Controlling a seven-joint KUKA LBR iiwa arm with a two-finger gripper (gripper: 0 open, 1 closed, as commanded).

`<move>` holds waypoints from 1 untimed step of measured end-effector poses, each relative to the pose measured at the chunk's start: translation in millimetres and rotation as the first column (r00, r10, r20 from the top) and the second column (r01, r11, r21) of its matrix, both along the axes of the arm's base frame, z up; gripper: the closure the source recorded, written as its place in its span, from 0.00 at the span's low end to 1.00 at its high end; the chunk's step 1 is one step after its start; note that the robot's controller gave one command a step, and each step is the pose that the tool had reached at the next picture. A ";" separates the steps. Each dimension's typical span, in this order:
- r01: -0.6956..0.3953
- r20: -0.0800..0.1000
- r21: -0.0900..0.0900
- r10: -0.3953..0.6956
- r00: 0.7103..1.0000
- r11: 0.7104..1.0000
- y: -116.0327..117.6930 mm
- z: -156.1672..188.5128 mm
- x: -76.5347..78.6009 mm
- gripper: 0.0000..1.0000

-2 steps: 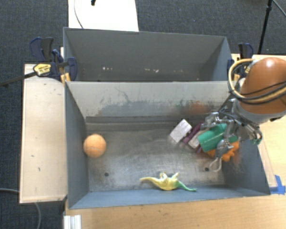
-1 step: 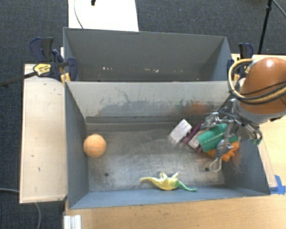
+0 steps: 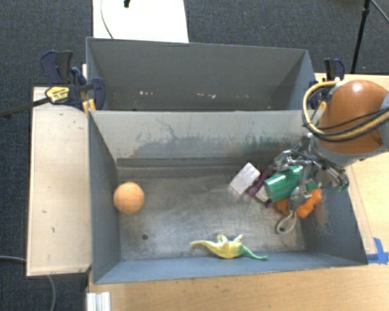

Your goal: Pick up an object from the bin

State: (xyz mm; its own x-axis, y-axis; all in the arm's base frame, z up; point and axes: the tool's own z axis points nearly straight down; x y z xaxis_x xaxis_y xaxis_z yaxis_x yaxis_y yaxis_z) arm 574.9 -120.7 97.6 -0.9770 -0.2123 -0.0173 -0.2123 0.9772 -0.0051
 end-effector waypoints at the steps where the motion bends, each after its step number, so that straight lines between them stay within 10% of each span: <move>1: -0.004 0.001 0.000 0.004 1.000 1.000 1.0 1.5 0.1 1.00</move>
Offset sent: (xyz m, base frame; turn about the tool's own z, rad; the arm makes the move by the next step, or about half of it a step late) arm 0.0139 0.0100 0.0287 -0.0030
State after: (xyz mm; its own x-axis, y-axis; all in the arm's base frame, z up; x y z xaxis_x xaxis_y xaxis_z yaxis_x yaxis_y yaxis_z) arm 575.1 -119.7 99.1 -0.9761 -0.2166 -0.0185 -0.2166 0.9763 -0.0051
